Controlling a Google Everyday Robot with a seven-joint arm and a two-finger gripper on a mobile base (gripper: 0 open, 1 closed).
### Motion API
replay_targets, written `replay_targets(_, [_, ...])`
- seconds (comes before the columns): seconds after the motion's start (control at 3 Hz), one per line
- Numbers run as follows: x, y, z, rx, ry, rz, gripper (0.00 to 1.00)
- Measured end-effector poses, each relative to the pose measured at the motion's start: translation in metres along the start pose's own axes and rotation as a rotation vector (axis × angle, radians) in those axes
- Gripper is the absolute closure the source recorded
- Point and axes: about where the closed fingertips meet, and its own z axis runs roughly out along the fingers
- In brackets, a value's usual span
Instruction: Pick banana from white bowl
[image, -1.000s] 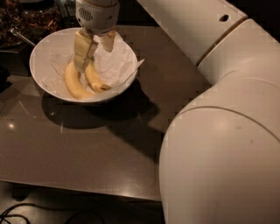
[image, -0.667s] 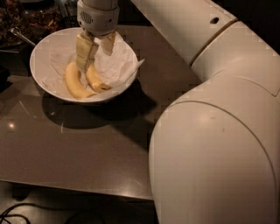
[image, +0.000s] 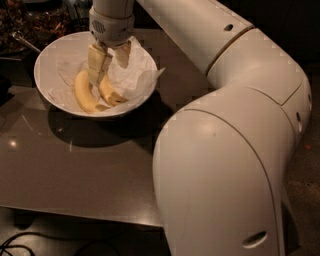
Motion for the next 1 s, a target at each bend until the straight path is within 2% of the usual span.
replay_targets(0.33, [-0.001,-0.007,0.009,-0.013,0.007,0.012,0.39])
replay_targets(1.0, [0.003,-0.017,0.033,-0.058,0.025,0.048,0.4])
